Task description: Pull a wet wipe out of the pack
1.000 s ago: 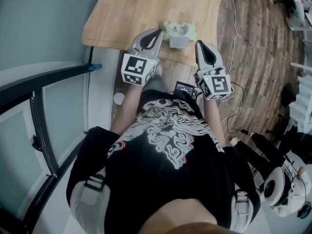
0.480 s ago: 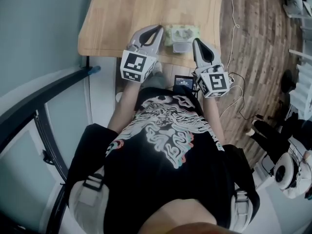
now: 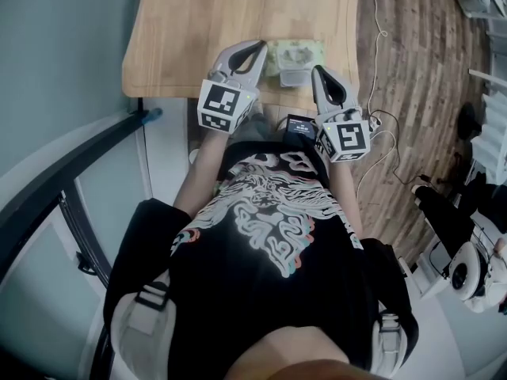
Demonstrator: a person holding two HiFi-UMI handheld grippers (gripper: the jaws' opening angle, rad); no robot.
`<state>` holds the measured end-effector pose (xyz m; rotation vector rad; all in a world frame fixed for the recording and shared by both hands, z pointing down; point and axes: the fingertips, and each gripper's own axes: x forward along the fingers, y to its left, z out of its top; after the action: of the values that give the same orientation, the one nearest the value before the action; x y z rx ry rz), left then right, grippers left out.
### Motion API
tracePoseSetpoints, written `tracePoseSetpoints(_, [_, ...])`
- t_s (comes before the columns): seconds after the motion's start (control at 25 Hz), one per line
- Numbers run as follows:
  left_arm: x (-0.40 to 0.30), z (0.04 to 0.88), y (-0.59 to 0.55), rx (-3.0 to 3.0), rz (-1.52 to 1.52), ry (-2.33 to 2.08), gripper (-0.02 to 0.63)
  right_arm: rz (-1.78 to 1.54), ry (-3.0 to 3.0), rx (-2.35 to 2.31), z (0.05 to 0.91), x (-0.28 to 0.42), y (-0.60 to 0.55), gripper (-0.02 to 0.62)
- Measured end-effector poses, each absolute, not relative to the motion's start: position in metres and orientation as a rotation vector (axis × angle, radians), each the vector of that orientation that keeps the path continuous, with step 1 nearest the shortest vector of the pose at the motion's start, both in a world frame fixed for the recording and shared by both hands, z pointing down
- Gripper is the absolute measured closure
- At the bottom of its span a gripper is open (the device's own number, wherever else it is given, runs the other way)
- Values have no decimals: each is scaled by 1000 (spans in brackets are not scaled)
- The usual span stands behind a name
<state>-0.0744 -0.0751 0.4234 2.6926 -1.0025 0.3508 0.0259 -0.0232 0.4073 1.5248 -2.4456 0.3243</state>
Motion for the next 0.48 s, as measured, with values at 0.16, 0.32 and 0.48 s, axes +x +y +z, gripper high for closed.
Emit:
tracePoseSetpoints(0.16, [-69, 430, -74, 2694, 383, -993, 617, 336, -2435, 1518, 412, 26, -21, 595])
tracePoseSetpoints(0.32, [-63, 435, -76, 2695, 401, -982, 617, 323, -2443, 1488, 416, 24, -25, 595])
tracePoseSetpoints(0.48, [-55, 442, -78, 2689, 441, -973, 617, 342, -2435, 1408, 434, 21, -28, 595])
